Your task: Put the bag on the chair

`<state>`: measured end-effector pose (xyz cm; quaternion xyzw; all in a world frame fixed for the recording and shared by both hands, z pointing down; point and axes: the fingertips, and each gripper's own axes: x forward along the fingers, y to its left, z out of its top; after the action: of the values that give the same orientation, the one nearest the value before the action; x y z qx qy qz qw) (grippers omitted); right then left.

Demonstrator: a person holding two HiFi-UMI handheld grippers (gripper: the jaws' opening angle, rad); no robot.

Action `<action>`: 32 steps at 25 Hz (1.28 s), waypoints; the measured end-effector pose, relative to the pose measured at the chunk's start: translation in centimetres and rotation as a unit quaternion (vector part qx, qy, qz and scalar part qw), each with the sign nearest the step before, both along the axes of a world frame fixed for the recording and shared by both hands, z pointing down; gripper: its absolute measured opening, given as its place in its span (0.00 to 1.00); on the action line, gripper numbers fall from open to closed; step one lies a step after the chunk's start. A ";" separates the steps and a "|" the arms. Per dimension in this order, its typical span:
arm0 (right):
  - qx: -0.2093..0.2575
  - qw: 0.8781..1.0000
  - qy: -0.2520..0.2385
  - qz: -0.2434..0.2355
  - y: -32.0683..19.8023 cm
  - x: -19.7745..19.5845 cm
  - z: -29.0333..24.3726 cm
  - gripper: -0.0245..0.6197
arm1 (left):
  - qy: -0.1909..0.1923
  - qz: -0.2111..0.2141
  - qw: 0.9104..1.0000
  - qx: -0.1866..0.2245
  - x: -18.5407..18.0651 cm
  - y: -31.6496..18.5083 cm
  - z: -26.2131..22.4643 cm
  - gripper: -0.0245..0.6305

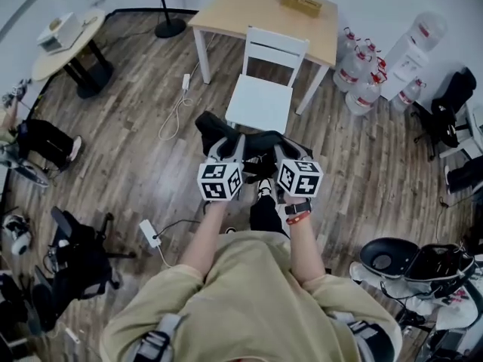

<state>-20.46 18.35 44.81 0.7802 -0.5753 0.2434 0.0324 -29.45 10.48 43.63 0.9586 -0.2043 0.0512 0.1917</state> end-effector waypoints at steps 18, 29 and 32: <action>0.009 0.997 -0.073 -0.039 -16.1 24.4 2.1 0.16 | -0.025 -0.087 0.996 -0.028 24.1 -16.0 1.6 0.14; 0.008 0.996 -0.075 -0.051 -20.3 35.4 3.3 0.16 | -0.032 -0.095 0.994 -0.042 34.8 -19.8 3.0 0.14; 0.001 0.996 -0.082 -0.048 -21.5 36.7 4.4 0.16 | -0.038 -0.094 0.994 -0.048 36.1 -20.9 4.2 0.14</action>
<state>16.19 -3.13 49.23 0.7293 -0.6132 0.3036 -0.0042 6.62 -10.44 47.79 0.9223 -0.2976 0.0787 0.2338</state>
